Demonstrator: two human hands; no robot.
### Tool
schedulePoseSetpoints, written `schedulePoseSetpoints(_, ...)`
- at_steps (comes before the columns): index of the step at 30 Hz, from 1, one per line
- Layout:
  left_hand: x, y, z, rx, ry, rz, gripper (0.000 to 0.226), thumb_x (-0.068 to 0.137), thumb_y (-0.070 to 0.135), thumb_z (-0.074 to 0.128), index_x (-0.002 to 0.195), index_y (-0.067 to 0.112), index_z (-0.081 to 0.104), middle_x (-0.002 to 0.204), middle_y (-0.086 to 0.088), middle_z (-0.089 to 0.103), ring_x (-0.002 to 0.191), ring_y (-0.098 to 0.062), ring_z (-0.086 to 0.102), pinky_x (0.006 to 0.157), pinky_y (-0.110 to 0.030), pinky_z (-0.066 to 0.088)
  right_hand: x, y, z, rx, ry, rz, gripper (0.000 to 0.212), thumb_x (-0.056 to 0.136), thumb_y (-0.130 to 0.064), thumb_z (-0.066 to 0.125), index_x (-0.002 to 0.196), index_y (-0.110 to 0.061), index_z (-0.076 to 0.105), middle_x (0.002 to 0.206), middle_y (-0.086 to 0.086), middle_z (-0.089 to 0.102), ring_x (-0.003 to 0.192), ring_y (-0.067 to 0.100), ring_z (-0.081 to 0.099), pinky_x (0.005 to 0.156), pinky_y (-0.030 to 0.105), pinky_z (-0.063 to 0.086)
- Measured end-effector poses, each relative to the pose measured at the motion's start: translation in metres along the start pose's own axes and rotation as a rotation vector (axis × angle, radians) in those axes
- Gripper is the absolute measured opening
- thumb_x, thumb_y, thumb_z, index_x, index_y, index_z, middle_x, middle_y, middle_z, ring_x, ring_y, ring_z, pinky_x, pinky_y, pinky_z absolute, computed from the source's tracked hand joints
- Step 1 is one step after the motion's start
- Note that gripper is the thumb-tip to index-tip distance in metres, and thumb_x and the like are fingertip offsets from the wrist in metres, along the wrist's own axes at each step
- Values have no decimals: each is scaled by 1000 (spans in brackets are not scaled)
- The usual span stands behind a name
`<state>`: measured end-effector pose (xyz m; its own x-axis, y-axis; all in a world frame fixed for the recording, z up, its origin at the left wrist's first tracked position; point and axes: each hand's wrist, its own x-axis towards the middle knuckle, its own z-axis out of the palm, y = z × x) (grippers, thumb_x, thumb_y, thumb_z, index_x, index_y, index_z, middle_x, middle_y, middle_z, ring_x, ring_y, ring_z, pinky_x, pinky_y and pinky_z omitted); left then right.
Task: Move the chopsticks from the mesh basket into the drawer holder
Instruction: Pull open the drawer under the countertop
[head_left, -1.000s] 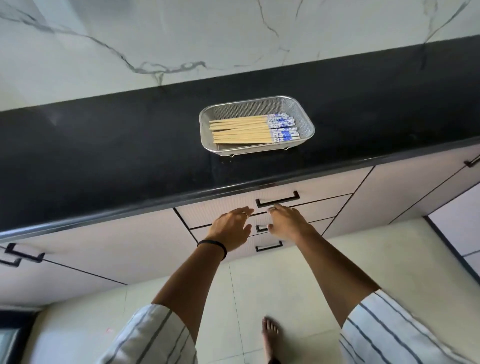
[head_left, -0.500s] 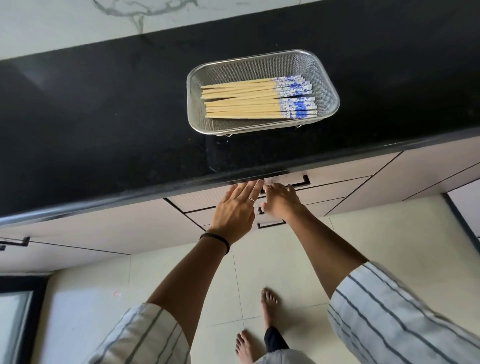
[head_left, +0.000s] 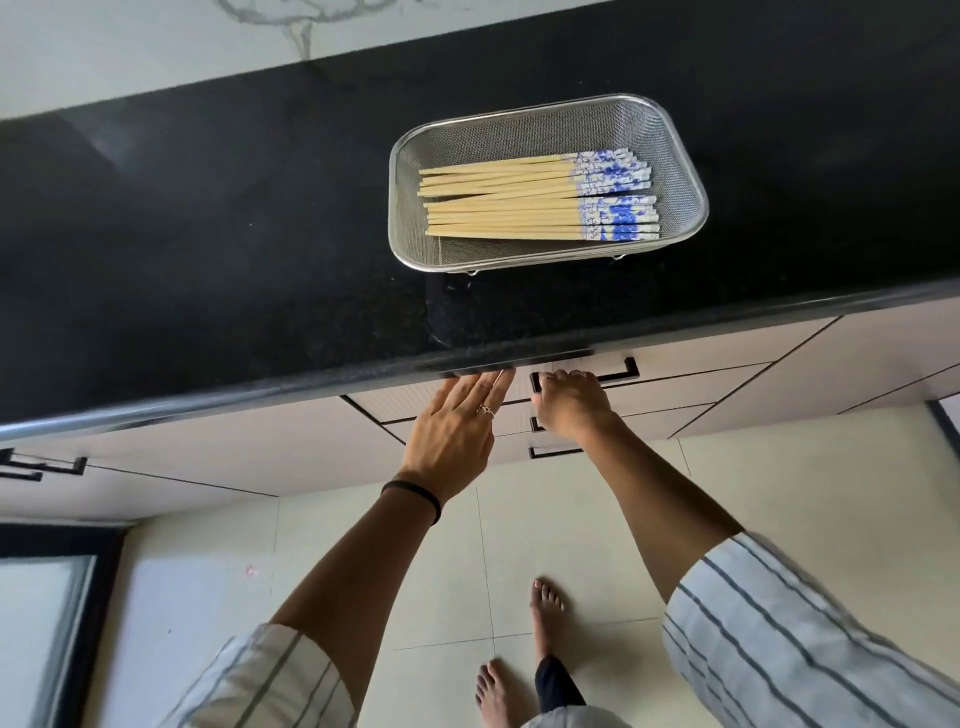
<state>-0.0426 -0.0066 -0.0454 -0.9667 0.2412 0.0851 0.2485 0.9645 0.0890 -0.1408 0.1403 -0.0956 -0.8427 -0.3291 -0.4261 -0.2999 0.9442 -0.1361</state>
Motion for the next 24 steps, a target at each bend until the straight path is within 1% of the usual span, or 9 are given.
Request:
schedulePoseSetpoints(5, -5, -1, -7, -3, -23, 10, 62, 89, 8, 58, 147, 9, 36, 145, -10, 47, 131, -26, 47, 113, -38, 27, -3, 2, -3, 3, -66, -6, 44, 100, -26, 35, 140, -7, 38, 143, 14, 47, 130, 30, 44, 109, 39, 30)
schedulePoseSetpoints(9, -13, -3, -9, 5, -47, 17, 60, 94, 11, 51, 150, 12, 30, 153, -8, 33, 140, -24, 35, 116, -37, 19, -12, 2, 1, 1, -72, -8, 43, 100, -24, 36, 139, -7, 40, 142, 14, 48, 129, 30, 45, 109, 40, 30)
schedulePoseSetpoints(13, -24, -2, -10, 9, -32, 32, 62, 91, 8, 56, 148, 10, 34, 154, -9, 29, 141, -26, 31, 115, -40, 23, -20, 3, 9, 2, -64, -18, 41, 99, -22, 38, 137, -7, 42, 138, 14, 51, 126, 31, 48, 107, 40, 32)
schedulePoseSetpoints(16, -30, -3, -12, 8, -29, 23, 63, 90, 8, 57, 149, 10, 34, 156, -9, 26, 142, -26, 29, 115, -41, 26, -22, 3, 10, 15, -57, -8, 41, 99, -21, 38, 137, -7, 42, 140, 14, 50, 128, 31, 46, 108, 40, 31)
schedulePoseSetpoints(20, -35, -8, -17, 27, -63, -6, 64, 94, 10, 50, 152, 12, 24, 159, -7, 17, 146, -25, 20, 118, -39, 19, -24, 3, 10, 30, -32, 0, 40, 100, -20, 36, 136, -6, 43, 139, 14, 51, 128, 29, 46, 108, 40, 31)
schedulePoseSetpoints(24, -41, -16, -17, 25, -77, -25, 64, 97, 12, 44, 154, 14, 15, 160, -4, 8, 147, -22, 12, 120, -38, 15, -31, 2, 14, 20, 8, 6, 36, 99, -17, 39, 132, -6, 47, 136, 13, 54, 126, 29, 49, 107, 38, 33)
